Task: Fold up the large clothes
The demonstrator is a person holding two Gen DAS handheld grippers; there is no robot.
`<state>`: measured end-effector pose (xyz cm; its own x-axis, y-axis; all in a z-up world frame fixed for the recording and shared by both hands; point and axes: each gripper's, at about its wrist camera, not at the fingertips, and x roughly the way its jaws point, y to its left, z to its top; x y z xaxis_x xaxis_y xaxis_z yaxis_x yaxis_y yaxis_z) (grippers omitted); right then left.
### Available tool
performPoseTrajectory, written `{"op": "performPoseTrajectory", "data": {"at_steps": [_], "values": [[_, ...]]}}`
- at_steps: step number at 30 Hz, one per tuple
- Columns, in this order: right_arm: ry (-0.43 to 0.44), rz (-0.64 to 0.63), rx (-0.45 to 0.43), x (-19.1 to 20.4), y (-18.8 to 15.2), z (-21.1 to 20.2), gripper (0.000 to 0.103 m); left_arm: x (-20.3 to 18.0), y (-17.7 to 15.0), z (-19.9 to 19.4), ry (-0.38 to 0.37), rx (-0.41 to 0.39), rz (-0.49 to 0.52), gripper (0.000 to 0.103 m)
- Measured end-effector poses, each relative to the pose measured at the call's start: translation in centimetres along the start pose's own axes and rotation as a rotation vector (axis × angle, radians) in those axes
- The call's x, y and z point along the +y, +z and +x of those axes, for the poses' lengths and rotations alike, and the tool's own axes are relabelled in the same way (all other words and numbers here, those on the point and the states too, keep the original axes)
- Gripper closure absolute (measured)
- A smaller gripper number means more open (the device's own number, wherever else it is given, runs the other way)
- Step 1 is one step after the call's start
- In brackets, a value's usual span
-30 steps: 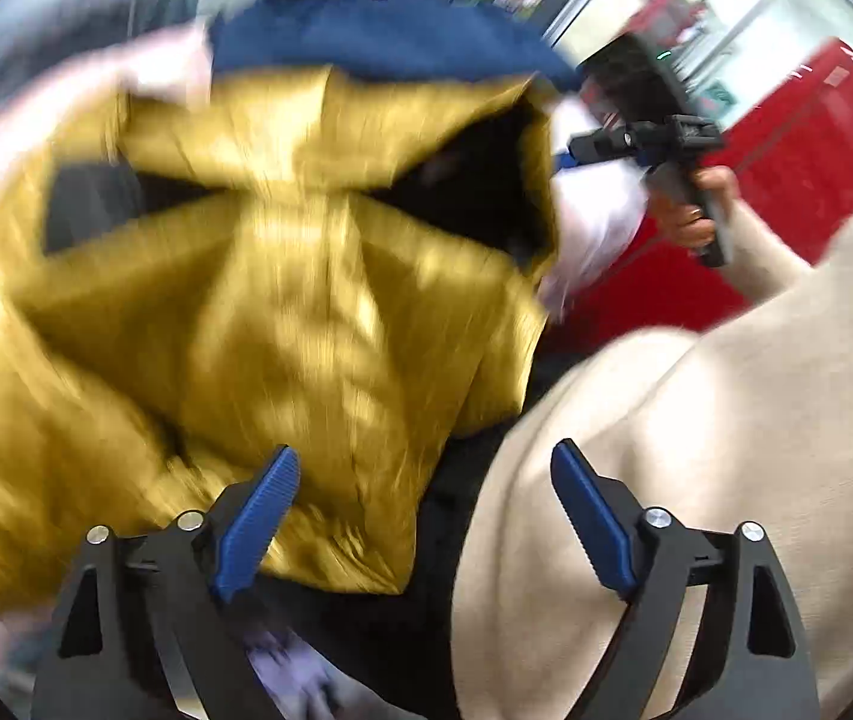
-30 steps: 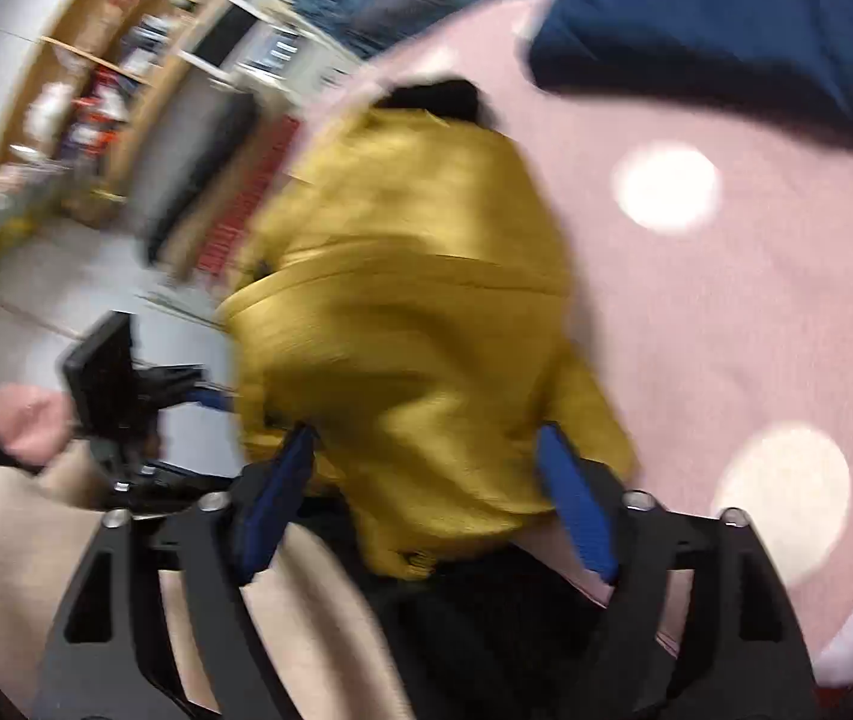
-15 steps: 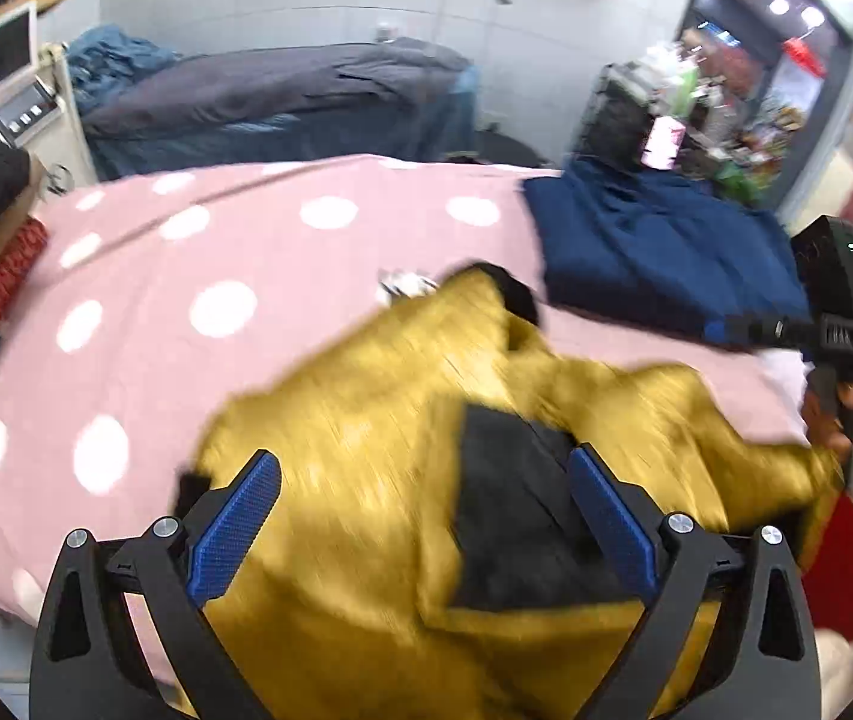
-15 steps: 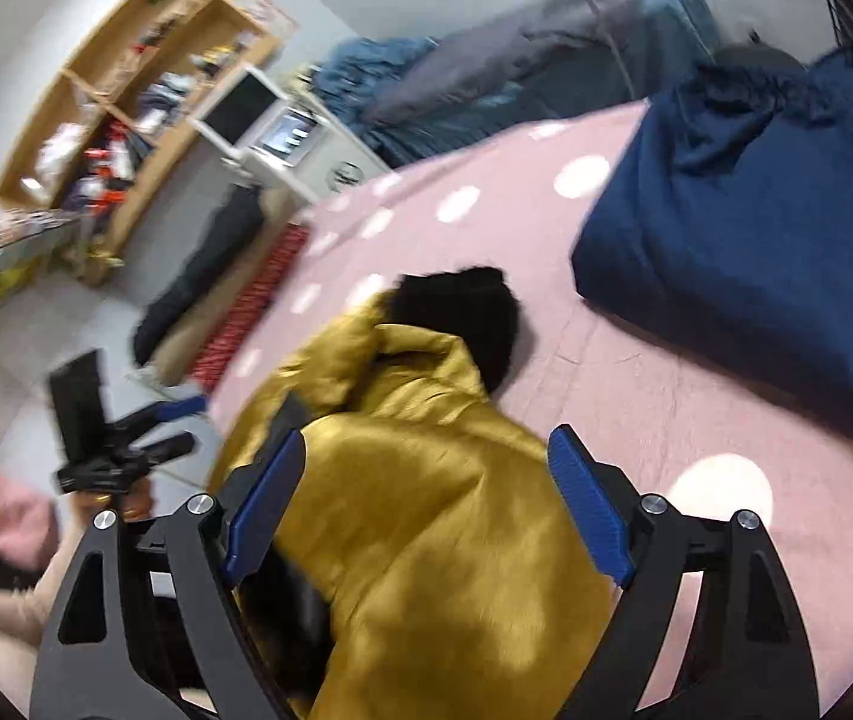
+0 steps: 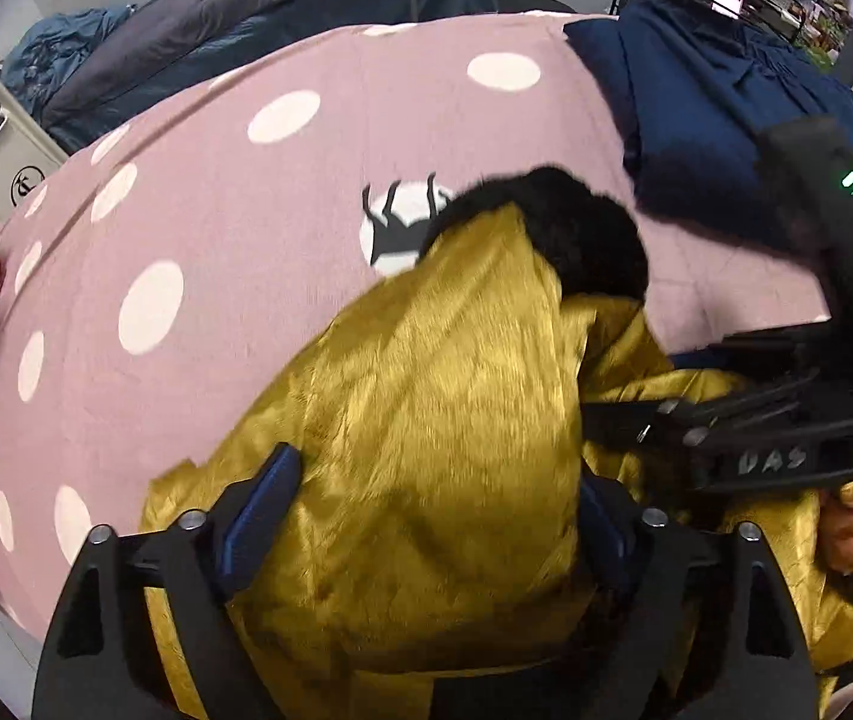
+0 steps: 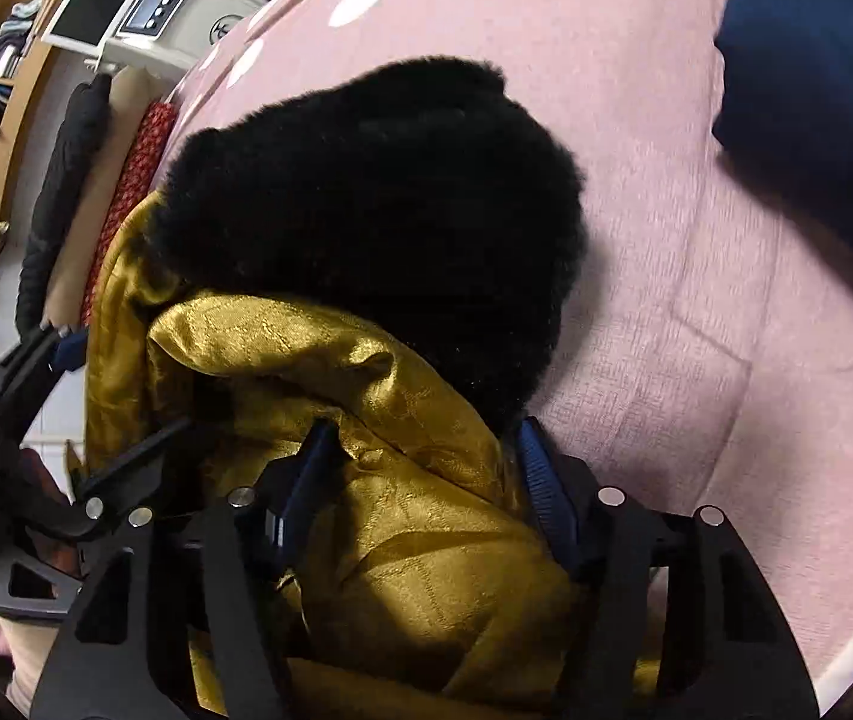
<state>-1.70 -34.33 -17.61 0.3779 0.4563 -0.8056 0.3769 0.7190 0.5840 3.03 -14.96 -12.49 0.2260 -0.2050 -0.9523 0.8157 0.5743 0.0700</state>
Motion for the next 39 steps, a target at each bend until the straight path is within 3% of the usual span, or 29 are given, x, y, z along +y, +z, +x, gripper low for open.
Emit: {"op": "performPoseTrajectory", "data": {"at_steps": [1,3,6,9,14,17,22,26,28,30,33,36,39], "values": [[-0.009,-0.011,-0.031,0.2,-0.5,-0.3,0.052,0.0,-0.7,-0.1,0.011,-0.015,0.005,0.033],[0.012,-0.017,-0.051,0.5,-1.3,-0.6,0.073,0.2,-2.0,-0.8,-0.001,-0.044,-0.007,0.043],[-0.002,-0.063,-0.114,2.0,-3.1,-1.6,0.085,1.2,-3.1,-2.5,-0.009,-0.075,-0.073,0.064],[-0.003,-0.089,-0.188,3.4,-4.7,-3.6,0.088,2.3,-3.5,-5.1,-0.014,-0.112,-0.146,0.074],[0.128,-0.042,-0.351,4.3,-5.2,-11.4,0.097,5.6,-3.4,-10.3,-0.065,-0.227,-0.282,0.080],[0.192,-0.058,-0.456,5.6,-4.6,-16.9,0.098,5.8,-2.8,-14.2,-0.115,-0.309,-0.294,0.080],[0.123,-0.196,-0.664,9.5,-6.7,-24.4,0.098,5.2,-1.7,-20.3,-0.177,-0.449,-0.291,0.080],[0.137,-0.190,-0.778,9.6,-7.9,-28.9,0.098,4.4,-0.6,-24.3,-0.243,-0.537,-0.262,0.078],[0.102,-0.181,-0.852,10.0,-8.0,-30.7,0.099,4.1,0.0,-25.0,-0.213,-0.567,-0.252,0.078],[0.049,-0.143,-0.943,9.4,-8.5,-32.8,0.099,4.0,0.5,-24.5,-0.159,-0.577,-0.255,0.077],[-0.069,0.005,-1.080,5.3,-10.5,-36.1,0.099,4.9,0.5,-20.8,-0.201,-0.505,-0.309,0.078],[-0.147,0.169,-1.122,-0.3,-12.0,-37.9,0.099,6.9,-0.8,-16.1,-0.127,-0.402,-0.399,0.079],[-0.276,0.378,-1.155,-8.3,-15.1,-39.6,0.102,11.0,-3.4,-13.4,-0.041,-0.360,-0.527,0.081]]}}
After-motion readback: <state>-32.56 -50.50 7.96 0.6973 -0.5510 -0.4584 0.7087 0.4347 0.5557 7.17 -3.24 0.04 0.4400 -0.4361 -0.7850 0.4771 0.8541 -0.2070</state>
